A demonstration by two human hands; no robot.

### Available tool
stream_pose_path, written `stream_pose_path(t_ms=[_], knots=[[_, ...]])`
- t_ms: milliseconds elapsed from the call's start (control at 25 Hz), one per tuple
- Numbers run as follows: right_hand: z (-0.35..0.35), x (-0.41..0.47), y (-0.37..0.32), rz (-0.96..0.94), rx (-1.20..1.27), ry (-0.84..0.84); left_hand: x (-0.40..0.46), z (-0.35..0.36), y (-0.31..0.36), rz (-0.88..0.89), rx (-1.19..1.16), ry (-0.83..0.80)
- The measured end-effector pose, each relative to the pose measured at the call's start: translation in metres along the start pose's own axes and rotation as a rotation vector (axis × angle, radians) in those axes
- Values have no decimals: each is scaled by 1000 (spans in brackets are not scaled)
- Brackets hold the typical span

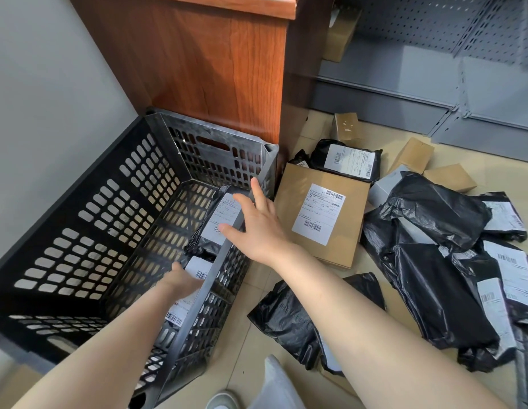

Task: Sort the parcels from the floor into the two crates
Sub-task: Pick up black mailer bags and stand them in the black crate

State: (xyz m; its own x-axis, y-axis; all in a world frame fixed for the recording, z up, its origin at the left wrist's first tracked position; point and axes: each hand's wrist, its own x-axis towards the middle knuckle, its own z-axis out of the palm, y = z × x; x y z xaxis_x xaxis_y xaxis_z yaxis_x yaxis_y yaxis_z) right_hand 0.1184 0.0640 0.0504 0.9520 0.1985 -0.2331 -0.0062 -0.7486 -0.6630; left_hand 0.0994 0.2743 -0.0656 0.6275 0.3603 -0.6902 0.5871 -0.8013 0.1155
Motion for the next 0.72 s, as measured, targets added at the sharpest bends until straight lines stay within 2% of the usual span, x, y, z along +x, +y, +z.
stream_pose_path(t_ms=[120, 240, 480, 600, 720], knots=[[-14, -9, 4, -13, 178, 44, -16, -22, 12, 83, -176, -68], [-27, -21, 8, 29, 247, 58, -40, -48, 30, 239, -324, -15], [-69, -60, 18, 112, 388, 142, -117, -84, 79, 552, -382, 197], [-84, -80, 37, 175, 409, 166, -147, -81, 106, 719, -353, 314], [-98, -103, 66, 242, 391, 199, -166, -61, 126, 866, -306, 335]])
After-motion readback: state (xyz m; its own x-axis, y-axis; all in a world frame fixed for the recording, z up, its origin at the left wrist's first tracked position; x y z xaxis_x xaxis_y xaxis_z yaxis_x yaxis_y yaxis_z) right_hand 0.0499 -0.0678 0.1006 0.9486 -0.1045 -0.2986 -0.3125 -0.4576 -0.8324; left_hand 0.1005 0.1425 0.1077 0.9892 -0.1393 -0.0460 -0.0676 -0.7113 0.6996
